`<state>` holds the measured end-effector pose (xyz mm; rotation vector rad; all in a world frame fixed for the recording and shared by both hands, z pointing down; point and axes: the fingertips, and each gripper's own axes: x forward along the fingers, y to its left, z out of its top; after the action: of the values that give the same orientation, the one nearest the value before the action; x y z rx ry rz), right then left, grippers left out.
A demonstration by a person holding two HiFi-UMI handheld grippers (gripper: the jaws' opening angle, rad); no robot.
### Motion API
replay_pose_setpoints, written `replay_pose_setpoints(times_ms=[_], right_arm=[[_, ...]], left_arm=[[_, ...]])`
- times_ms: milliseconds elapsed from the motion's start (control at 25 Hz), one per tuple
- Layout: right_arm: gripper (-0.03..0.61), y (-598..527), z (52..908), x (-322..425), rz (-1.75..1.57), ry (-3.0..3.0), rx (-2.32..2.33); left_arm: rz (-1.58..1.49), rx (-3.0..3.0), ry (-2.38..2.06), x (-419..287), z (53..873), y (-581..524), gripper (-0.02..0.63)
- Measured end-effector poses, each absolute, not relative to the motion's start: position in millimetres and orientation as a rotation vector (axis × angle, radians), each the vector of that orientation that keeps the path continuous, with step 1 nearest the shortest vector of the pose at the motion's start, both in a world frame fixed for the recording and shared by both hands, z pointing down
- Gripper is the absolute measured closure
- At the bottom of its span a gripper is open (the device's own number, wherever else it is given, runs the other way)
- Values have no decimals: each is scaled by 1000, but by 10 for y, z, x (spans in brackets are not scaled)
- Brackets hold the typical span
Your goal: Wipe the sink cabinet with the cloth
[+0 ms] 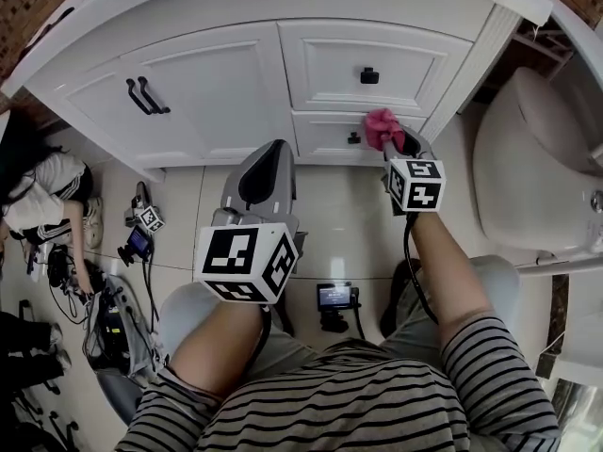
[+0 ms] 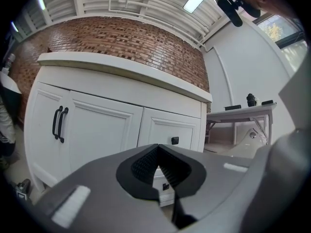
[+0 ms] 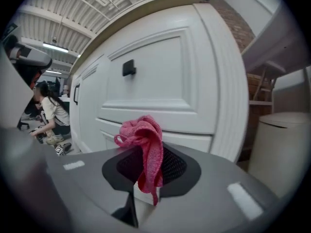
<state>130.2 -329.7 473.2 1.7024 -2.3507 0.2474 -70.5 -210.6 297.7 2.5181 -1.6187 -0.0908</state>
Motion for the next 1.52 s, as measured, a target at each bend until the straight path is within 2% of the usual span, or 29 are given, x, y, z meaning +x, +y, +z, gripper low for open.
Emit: replay_pose_setpoints(times_ms=[160, 320, 440, 600, 720, 840, 1240, 1520], right_arm=[[500, -3248, 4832, 1973, 336, -2224, 1864], [503, -3203, 4846, 2066, 364, -2191, 1896], [505, -3132, 4766, 1655, 353, -2292, 1834], [503, -3057, 4689, 625, 287, -2533, 1560], [503, -3095, 4901, -29, 255, -2587, 1374], [503, -3259, 5271, -272, 295, -2530, 1351], [508, -3444, 5983, 362, 414, -2307, 1485], [505, -3444, 6094, 921, 412, -2235, 1505]], left_arm=[[-59, 2531, -1612, -623, 3014, -2083, 620], [-48, 2527, -1620, -619, 3021, -2061, 620], [-71, 2514, -1613, -655, 3001, -2052, 620], [-100, 2523, -1603, -666, 2949, -2044, 620], [-109, 2521, -1602, -698, 2950, -2054, 620], [-123, 2497, -1611, -773, 2946, -2089, 621], [-113, 2464, -1601, -834, 2984, -2191, 620], [-56, 2497, -1600, -666, 3133, -2244, 620]])
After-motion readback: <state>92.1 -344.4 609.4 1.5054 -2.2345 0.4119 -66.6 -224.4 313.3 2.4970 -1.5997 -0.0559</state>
